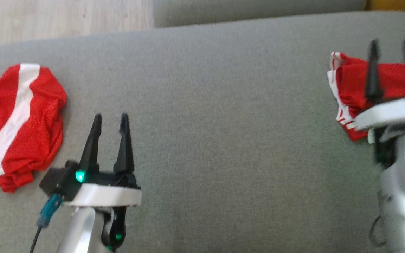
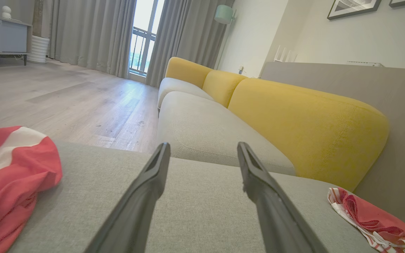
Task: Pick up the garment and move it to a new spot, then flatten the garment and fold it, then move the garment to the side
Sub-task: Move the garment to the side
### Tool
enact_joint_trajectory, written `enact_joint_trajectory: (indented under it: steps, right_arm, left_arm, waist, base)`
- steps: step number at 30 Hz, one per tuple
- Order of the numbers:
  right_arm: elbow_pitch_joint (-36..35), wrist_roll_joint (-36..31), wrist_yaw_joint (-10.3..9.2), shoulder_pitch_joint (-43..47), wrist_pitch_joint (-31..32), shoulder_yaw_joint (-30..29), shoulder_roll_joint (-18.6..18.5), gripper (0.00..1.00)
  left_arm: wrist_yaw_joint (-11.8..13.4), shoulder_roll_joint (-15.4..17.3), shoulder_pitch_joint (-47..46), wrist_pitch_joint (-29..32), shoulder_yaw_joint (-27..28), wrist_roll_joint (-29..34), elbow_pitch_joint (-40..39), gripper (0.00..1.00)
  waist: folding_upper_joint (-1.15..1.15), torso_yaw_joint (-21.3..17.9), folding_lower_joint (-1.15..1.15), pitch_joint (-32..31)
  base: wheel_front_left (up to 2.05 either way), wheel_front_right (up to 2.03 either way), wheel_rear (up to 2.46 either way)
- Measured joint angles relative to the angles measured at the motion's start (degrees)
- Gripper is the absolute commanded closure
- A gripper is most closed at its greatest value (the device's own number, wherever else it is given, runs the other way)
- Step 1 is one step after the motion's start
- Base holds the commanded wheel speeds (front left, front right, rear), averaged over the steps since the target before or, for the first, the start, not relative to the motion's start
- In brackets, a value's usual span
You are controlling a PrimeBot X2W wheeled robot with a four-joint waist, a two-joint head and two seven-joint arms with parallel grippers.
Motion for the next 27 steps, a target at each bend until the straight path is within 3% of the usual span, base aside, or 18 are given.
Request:
enact_joint_trajectory:
  steps: [4, 9, 13, 18, 27]
  right_arm:
    - [-6.24, 4.39, 0.0, 6.86, 0.01, 2.0, 3.91, 0.0]
    - [-11.63, 9.04, 0.0, 15.47, 0.1, 4.34, 5.63, 0.0]
    - [-12.01, 14.88, 0.0, 21.48, 0.16, 7.08, 5.91, 0.0]
    - [-11.54, 16.26, 0.0, 25.87, 0.08, 8.21, 6.44, 0.0]
    - [-9.89, 16.13, 0.0, 25.98, 0.01, 7.95, 6.43, 0.0]
  left_arm:
    - [0.0, 0.03, 3.01, 0.0, 0.82, -0.36, -0.2, 0.0]
    - [0.01, 0.04, 5.92, -0.01, 0.81, -0.37, -0.6, 0.0]
    - [0.35, 0.05, 7.89, 0.0, 0.47, -0.47, -0.97, 0.0]
    - [0.52, 0.1, 10.01, 0.0, -0.97, -0.96, -0.94, 0.0]
    - [0.59, 0.12, 10.37, 0.0, -1.25, -0.97, -0.93, 0.0]
  waist:
    - [0.0, -0.26, 0.0, -2.86]
    - [0.0, -0.07, 0.0, -5.37]
    - [0.0, 0.2, 0.0, -6.84]
    - [0.0, 0.3, 0.0, -8.12]
    - [0.0, 0.18, 0.01, -8.75]
  base:
    - [0.0, 0.0, 0.0]
    - [0.0, 0.0, 0.0]
    - [0.0, 0.0, 0.0]
    - [0.0, 0.0, 0.0]
    - [0.0, 0.0, 0.0]
